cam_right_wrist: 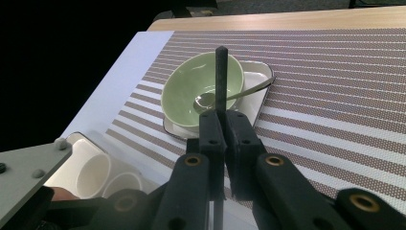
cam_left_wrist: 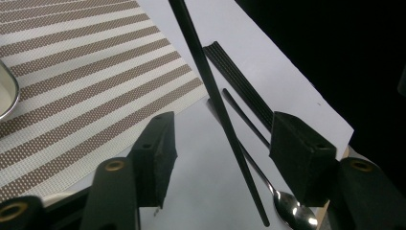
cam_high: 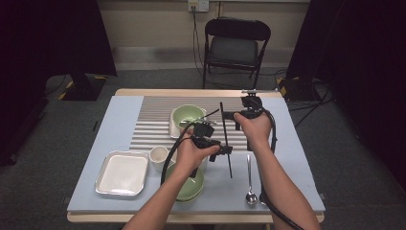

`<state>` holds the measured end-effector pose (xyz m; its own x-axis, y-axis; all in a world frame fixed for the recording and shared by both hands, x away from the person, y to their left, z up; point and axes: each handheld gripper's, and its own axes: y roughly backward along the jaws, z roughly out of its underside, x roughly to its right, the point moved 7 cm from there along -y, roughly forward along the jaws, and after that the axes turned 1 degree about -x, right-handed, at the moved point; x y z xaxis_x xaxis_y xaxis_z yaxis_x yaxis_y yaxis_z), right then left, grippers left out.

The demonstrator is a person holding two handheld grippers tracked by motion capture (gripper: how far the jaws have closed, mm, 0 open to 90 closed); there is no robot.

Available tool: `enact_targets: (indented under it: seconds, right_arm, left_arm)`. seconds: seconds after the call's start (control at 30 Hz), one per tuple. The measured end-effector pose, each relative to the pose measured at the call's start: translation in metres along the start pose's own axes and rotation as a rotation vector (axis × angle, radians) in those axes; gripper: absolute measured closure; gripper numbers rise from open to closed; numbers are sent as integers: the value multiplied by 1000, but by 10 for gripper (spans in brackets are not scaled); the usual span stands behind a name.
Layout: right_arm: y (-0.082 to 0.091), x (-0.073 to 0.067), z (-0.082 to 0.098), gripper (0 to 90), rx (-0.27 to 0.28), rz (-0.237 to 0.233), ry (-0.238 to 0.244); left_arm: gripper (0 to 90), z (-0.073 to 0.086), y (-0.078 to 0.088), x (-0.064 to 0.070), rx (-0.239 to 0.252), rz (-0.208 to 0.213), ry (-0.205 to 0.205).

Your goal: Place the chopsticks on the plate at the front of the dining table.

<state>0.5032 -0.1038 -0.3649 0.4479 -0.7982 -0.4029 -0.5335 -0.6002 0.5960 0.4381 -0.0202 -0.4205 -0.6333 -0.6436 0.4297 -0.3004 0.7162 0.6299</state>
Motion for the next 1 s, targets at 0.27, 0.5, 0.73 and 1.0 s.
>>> enact_targets:
  seconds: [0.27, 0.5, 0.73, 1.0]
  right_arm:
    - [-2, -2, 0, 865, 1, -3, -3]
    - [-2, -4, 0, 866, 1, -10, 2]
    - [-2, -3, 1, 865, 2, -21, -15]
    - [-1, -4, 1, 865, 11, -36, -31]
  left_arm:
    - [549, -4, -4, 1, 41, 16, 46]
    - [638, -4, -5, 0, 46, -42, 10]
    - [742, -4, -5, -1, 47, -33, 63]
    - [795, -3, -7, 0, 35, -25, 98]
